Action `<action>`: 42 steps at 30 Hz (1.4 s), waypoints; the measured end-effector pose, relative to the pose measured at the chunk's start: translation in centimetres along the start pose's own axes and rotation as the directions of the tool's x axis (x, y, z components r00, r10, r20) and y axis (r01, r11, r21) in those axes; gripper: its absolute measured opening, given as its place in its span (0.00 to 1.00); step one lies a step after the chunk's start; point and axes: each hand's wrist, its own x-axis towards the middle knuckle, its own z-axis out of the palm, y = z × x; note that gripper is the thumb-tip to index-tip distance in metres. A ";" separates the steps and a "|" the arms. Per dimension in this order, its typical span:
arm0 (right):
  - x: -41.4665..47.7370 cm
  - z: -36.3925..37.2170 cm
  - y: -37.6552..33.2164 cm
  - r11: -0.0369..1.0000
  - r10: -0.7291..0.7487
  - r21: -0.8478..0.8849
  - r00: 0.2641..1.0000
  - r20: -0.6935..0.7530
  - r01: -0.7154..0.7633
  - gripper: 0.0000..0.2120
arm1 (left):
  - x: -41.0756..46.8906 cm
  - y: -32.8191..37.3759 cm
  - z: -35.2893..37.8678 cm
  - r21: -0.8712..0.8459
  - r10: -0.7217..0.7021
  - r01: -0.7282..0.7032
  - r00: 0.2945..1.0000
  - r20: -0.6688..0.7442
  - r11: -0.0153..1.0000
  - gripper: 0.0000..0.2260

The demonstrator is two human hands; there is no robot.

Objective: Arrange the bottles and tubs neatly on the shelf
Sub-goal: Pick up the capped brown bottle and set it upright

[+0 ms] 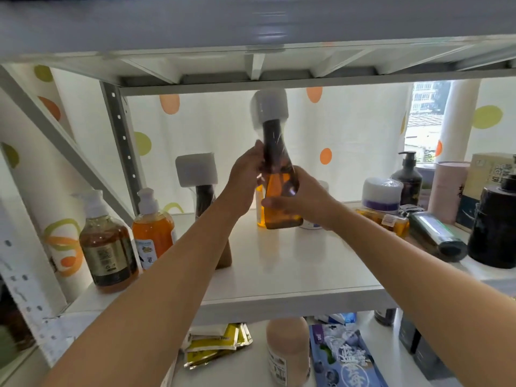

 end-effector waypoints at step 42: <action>-1.5 0.4 0.6 0.999 0.022 0.025 0.953 0.303 -0.031 0.37 | -1.4 1.9 -1.1 -0.235 0.104 -0.049 0.968 0.227 0.971 0.26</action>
